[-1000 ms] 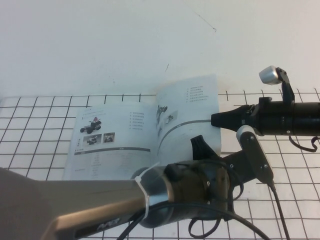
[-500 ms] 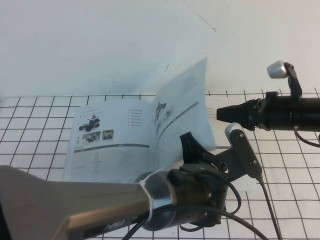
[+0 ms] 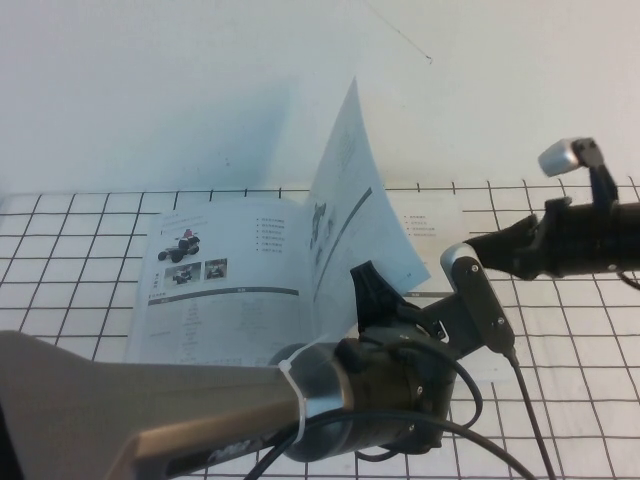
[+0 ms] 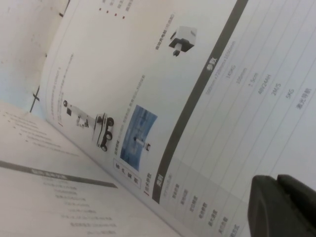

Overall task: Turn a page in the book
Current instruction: Open the closed book

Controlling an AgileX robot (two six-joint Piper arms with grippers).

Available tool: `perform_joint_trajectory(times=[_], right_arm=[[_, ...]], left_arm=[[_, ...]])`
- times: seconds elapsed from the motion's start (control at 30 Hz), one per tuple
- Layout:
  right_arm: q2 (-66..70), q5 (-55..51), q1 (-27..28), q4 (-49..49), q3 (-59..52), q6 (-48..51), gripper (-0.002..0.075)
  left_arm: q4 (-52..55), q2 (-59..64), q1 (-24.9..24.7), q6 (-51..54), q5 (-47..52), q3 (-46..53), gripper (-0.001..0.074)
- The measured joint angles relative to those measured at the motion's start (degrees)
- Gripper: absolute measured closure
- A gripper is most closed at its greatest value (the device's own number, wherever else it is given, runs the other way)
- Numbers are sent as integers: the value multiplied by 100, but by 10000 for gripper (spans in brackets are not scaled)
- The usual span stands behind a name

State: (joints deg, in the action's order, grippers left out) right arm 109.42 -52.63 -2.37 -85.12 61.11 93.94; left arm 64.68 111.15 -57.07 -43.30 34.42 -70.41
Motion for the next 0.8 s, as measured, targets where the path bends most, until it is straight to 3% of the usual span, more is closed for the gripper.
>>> perform_joint_trajectory(times=[0.33,0.67,0.8], right_arm=[[1039,961,-607,398,0,-256,727],[1136,1135,-618,776,66,-894,727],[1136,1124,-618,806,74,-962,727]], left_arm=[[0,-11,0,0,153,0,738],[164,-296,0,0,627,0,738],[-16,-356,253,0,1012,0,738]])
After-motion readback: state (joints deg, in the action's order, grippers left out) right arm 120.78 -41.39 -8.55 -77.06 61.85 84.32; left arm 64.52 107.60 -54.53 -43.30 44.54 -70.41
